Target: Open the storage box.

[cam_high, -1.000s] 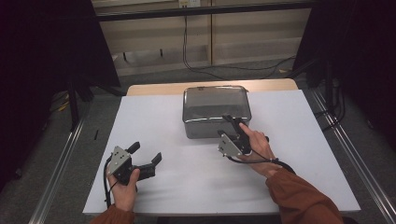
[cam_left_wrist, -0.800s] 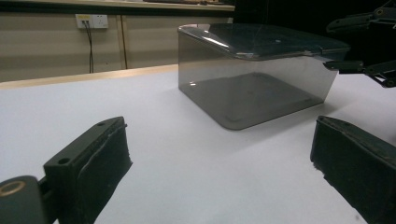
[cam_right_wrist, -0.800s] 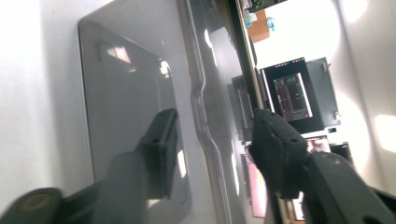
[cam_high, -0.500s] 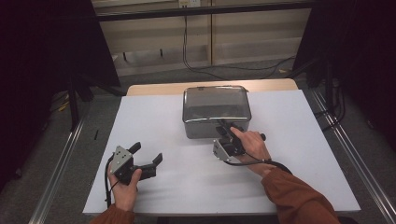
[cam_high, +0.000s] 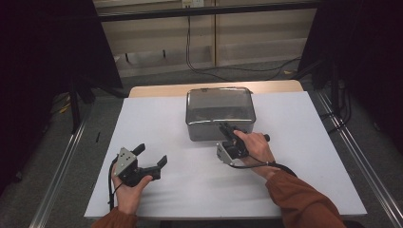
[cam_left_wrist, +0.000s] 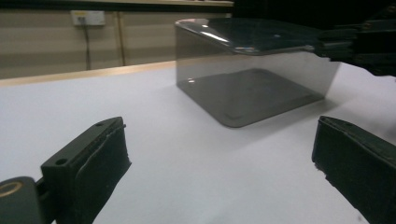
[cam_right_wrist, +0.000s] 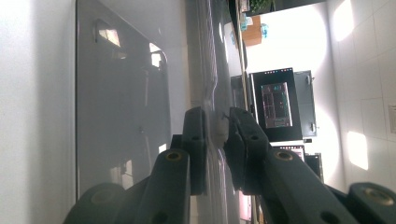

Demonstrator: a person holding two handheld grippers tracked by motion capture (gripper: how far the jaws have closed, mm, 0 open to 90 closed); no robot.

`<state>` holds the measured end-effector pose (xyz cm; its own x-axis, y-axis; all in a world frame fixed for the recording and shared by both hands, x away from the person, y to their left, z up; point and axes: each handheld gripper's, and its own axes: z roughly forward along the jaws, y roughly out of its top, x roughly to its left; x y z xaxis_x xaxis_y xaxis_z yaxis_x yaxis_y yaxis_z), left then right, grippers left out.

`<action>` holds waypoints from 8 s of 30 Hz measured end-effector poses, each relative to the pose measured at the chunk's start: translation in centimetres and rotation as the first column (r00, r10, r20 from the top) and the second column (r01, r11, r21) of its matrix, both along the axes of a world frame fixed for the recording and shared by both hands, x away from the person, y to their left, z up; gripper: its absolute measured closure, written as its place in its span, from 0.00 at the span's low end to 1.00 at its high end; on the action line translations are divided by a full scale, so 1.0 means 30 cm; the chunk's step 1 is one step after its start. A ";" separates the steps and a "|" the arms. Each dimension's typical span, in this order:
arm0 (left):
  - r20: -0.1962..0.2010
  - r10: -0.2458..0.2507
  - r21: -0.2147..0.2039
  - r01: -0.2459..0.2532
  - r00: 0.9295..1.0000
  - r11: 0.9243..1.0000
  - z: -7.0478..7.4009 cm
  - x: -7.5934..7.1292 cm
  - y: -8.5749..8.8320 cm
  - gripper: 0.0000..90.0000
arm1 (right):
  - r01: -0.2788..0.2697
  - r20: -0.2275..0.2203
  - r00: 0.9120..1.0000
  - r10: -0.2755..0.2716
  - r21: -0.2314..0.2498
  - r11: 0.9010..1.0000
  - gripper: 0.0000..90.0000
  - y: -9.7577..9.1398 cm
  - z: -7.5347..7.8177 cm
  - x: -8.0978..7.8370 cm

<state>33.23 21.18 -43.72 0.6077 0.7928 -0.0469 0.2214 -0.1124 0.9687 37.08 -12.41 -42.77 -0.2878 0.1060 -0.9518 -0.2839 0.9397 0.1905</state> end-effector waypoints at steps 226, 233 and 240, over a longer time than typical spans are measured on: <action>0.268 -0.073 0.041 0.064 0.961 0.997 0.184 0.548 -0.351 0.50 | 0.246 -0.343 0.926 0.154 0.862 0.444 0.63 -0.396 0.202 0.276; 0.259 -0.069 0.038 0.061 0.963 0.997 0.187 0.569 -0.353 0.50 | 0.244 -0.339 0.927 0.159 0.869 0.431 0.64 -0.400 0.205 0.283; 0.271 -0.085 0.062 0.071 0.959 0.996 0.193 0.582 -0.369 0.58 | 0.243 -0.336 0.928 0.162 0.875 0.419 0.66 -0.411 0.213 0.300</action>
